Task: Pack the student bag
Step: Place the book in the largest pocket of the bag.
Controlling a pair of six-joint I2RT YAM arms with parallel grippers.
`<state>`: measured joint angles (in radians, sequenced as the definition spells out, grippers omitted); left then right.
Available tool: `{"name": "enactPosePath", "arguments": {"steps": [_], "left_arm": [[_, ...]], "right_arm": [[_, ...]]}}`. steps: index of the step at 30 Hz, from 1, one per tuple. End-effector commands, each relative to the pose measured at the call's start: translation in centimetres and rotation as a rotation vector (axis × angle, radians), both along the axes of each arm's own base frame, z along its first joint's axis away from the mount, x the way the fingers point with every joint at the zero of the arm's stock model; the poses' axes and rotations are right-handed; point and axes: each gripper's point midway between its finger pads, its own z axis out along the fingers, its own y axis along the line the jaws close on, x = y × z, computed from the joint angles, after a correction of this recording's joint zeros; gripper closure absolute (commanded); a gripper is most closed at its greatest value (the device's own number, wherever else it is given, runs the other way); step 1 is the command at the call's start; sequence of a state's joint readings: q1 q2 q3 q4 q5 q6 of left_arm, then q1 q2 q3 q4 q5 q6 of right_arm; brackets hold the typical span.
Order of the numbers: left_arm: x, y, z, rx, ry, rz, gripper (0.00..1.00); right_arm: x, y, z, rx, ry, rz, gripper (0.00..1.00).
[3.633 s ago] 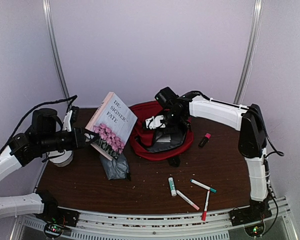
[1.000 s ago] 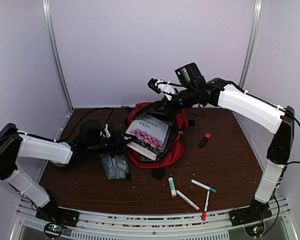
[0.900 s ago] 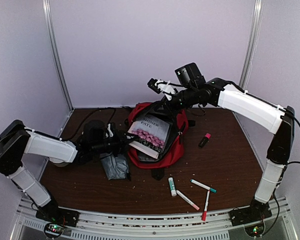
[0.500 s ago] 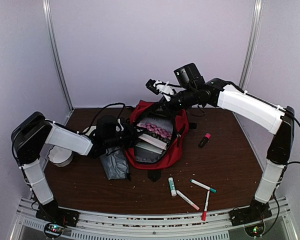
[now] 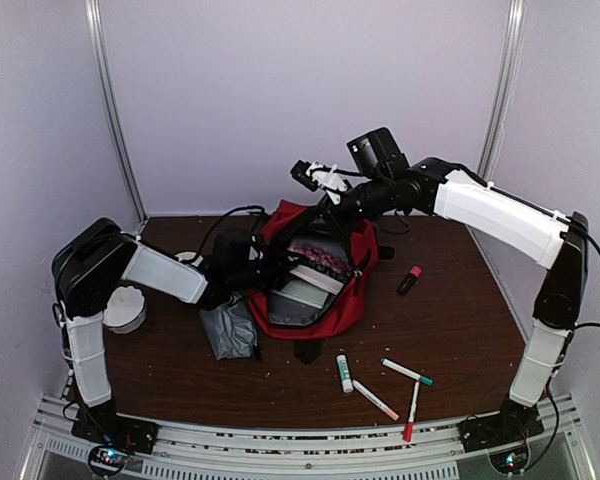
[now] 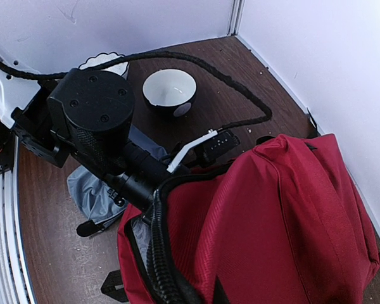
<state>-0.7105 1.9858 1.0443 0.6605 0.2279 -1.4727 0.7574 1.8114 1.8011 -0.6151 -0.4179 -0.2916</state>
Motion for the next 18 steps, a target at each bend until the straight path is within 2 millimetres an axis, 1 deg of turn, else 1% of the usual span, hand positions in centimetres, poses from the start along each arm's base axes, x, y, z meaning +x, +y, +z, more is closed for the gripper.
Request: {"name": "enactPosePath", "arguments": {"steps": [1,4,7,13,15,18], "left_arm": [[1.5,-1.0,1.9,-0.051,-0.064,-0.006,0.71],[2.0,-1.0,0.0,-0.001,-0.016,-0.012,0.66],[2.2,-0.8,-1.4,0.068,0.019,-0.004,0.57],[1.9,-0.5,-0.9,0.147,0.006,-0.003,0.44],[1.5,-0.5,-1.4,0.18,0.028,-0.012,0.4],[1.2,-0.4,-1.4,0.219,0.034,-0.022,0.38]], "right_arm": [[-1.2,0.8,1.4,0.042,-0.029,0.054,1.0],[-1.2,0.8,0.9,0.033,-0.022,0.053,1.0],[-1.2,0.7,0.4,0.023,-0.019,0.051,1.0],[-0.6,0.2,0.2,0.007,-0.034,0.019,1.0],[-0.3,0.1,0.1,0.006,-0.033,0.011,1.0],[-0.2,0.0,0.0,0.008,-0.023,0.009,1.0]]}}
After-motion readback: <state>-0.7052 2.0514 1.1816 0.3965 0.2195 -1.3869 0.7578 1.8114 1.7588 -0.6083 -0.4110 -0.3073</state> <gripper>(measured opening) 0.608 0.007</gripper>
